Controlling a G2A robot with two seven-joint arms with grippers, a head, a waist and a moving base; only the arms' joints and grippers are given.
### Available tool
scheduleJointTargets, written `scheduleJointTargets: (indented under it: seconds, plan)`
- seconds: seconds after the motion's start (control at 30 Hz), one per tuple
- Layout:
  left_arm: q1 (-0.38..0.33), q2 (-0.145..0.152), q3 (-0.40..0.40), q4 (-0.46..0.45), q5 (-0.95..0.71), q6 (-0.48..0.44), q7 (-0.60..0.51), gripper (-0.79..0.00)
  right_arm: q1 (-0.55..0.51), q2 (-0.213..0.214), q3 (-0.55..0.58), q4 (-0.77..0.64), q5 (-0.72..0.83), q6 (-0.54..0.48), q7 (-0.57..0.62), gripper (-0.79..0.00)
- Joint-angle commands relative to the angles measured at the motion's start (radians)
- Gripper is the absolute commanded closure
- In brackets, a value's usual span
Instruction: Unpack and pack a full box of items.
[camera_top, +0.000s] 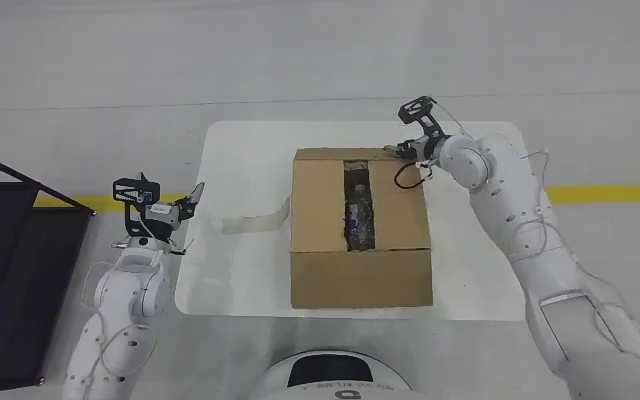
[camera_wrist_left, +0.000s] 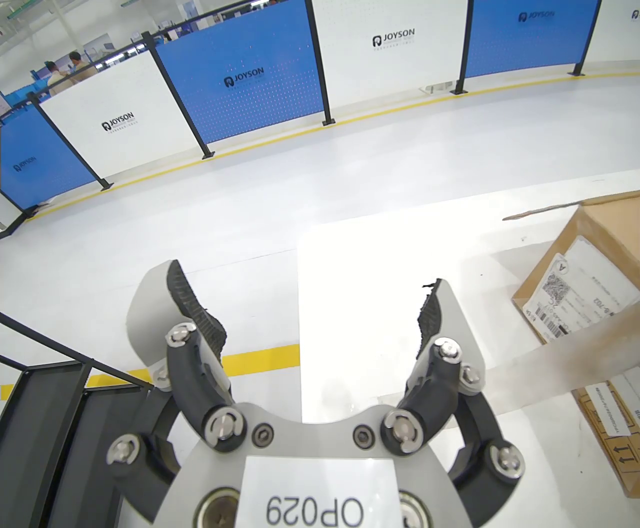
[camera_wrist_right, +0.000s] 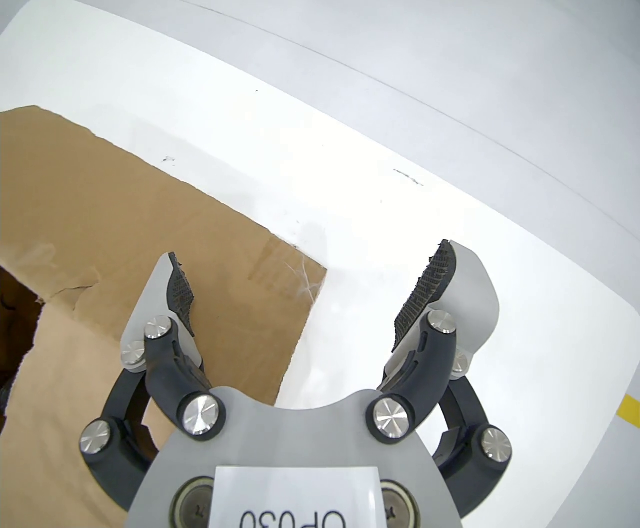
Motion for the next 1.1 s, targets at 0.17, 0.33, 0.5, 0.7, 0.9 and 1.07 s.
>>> scheduleJointTargets:
  seconds: [0.17, 0.33, 0.5, 0.7, 0.9, 1.07]
  plan:
    - [0.0, 0.0, 0.0, 0.0, 0.0, 0.0, 0.0, -0.785, -0.148, 0.053, 0.182, -0.156, 0.119, -0.158, 0.003, -0.785]
    - [0.0, 0.0, 0.0, 0.0, 0.0, 0.0, 0.0, -0.785, -0.236, 0.075, 0.271, -0.233, 0.257, -0.29, 0.004, -0.785]
    - [0.0, 0.0, 0.0, 0.0, 0.0, 0.0, 0.0, -0.785, -0.236, 0.075, 0.271, -0.233, 0.257, -0.29, 0.004, -0.785]
    - [0.0, 0.0, 0.0, 0.0, 0.0, 0.0, 0.0, -0.785, -0.236, 0.075, 0.271, -0.233, 0.257, -0.29, 0.004, -0.785]
    - [0.0, 0.0, 0.0, 0.0, 0.0, 0.0, 0.0, -0.785, -0.205, 0.068, 0.209, -0.218, 0.399, -0.431, 0.066, -0.785]
    - [0.0, 0.0, 0.0, 0.0, 0.0, 0.0, 0.0, -0.785, -0.173, 0.068, 0.149, -0.174, 0.537, -0.567, 0.164, -0.785]
